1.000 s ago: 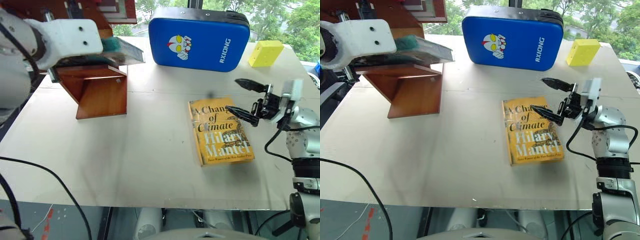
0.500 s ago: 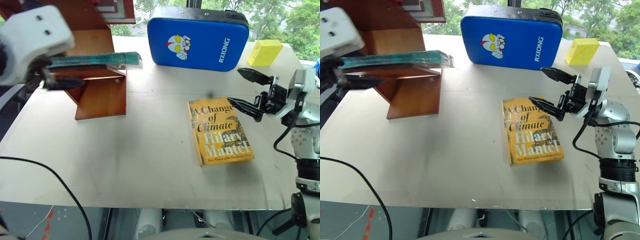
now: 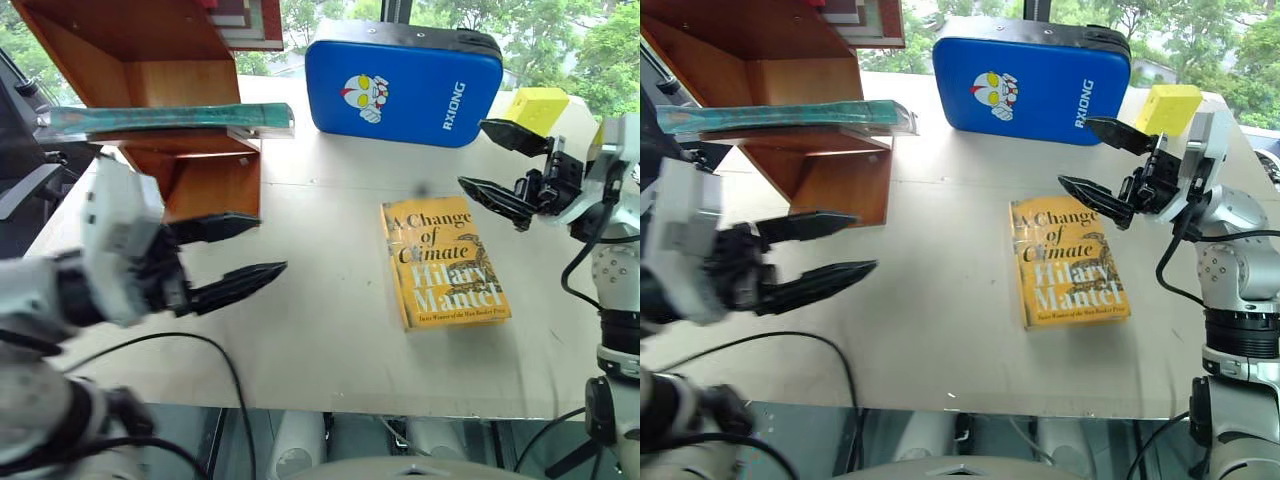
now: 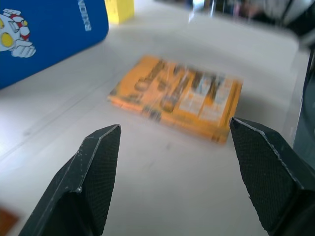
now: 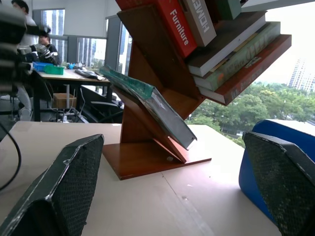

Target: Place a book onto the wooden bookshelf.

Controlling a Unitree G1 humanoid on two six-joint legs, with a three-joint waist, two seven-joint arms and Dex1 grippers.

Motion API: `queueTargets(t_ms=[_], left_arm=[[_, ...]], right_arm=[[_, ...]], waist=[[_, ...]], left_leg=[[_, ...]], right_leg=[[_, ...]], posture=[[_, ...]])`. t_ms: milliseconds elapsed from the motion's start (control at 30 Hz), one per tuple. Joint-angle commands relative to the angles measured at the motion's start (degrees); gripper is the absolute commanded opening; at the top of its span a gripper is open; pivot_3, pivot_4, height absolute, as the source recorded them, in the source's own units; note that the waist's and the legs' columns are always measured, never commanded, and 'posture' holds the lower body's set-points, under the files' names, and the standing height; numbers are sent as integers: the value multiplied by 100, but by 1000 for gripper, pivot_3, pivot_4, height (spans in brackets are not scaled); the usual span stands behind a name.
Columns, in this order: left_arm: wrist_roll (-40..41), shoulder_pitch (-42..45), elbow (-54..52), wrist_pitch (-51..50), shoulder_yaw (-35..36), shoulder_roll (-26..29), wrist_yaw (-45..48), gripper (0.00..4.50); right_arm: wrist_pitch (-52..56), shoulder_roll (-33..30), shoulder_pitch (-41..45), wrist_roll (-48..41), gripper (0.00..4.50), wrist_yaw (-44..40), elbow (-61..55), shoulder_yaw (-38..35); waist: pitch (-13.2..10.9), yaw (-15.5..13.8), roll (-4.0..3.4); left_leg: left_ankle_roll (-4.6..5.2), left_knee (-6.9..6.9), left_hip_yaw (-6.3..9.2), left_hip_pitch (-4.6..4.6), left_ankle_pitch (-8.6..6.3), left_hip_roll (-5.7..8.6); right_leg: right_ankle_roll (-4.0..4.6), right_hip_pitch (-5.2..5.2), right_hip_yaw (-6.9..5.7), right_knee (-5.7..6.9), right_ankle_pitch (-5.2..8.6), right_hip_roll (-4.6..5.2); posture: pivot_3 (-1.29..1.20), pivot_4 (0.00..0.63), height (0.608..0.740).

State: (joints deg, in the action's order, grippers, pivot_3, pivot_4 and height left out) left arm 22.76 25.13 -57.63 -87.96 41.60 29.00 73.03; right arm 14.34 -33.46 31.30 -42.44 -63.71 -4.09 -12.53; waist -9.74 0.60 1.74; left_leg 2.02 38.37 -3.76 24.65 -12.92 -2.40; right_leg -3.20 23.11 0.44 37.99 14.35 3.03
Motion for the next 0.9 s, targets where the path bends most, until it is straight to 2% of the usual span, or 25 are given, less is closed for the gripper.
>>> queueTargets(t_ms=[33, 100, 167, 267, 333, 433, 533, 767, 900], left_arm=[[-301, -585, 518, 1511, -521, -778, -1145, 3878], [-249, -921, 885, 2137, -857, -1067, -1418, 4425], [-377, -1131, 1279, 2974, -1237, -1237, -1723, 4478], [-663, -1490, 1773, 4029, -1827, -1114, -2020, 4478], [-587, -1712, 2025, 4509, -1968, -969, -1992, 4478], [-405, -2060, 2298, 4902, -1983, -717, -1969, 4478], [-260, -2539, 2631, 5292, -1817, -267, -1686, 4478], [192, -3468, 3105, 5747, -1511, 494, -1211, 4478], [287, -3590, 3354, 5917, -1671, 772, -1102, 4478]], right_arm=[[207, -165, 0, -284, 4500, 185, -444, -315], [331, -268, -76, -401, 4500, 179, -526, -425], [457, -384, -182, -473, 4500, 177, -638, -486], [650, -554, -398, -595, 4500, 228, -828, -621], [717, -657, -602, -594, 4500, 250, -924, -694], [659, -922, -1316, -340, 4500, 179, -973, -912], [475, -1254, -2397, 198, 4500, 156, -927, -1288], [-79, -1684, -4671, 1034, 4500, -293, -285, -2728], [-496, -1727, -5205, 1322, 4500, -454, 325, -3091]], waist=[[4, -3, 0], [4, -2, 0], [5, -12, 0], [6, -19, -1], [6, -17, -1], [6, -17, -1], [10, -62, -3], [16, -105, -11], [19, -122, -14]], left_leg=[[0, -3, 0, -17, 0, 3], [2, -6, 2, -18, -2, 2], [22, -9, 3, -19, -14, 0], [26, -10, 1, -20, -16, 0], [29, -11, -1, -20, -18, 1], [32, -14, -2, -19, -20, -1], [36, -18, -1, -15, -23, 0], [54, -19, -22, -27, -34, 3], [60, -24, -40, -75, -39, 2]], right_leg=[[0, -13, 5, 0, 0, 9], [1, -14, 4, -1, -1, 9], [2, -14, 3, -1, -1, 11], [3, -15, 4, -2, -1, 17], [3, -15, 6, -3, -1, 19], [4, -14, 3, -7, 0, 23], [5, -13, -1, -14, 1, 29], [24, -15, -3, -17, 16, 41], [24, -49, 12, -28, 19, 46]], posture=[[0, 150, 740], [0, 150, 740], [0, 150, 740], [0, 150, 740], [0, 150, 740], [0, 150, 740], [0, 150, 740], [0, 150, 740], [0, 150, 740]])
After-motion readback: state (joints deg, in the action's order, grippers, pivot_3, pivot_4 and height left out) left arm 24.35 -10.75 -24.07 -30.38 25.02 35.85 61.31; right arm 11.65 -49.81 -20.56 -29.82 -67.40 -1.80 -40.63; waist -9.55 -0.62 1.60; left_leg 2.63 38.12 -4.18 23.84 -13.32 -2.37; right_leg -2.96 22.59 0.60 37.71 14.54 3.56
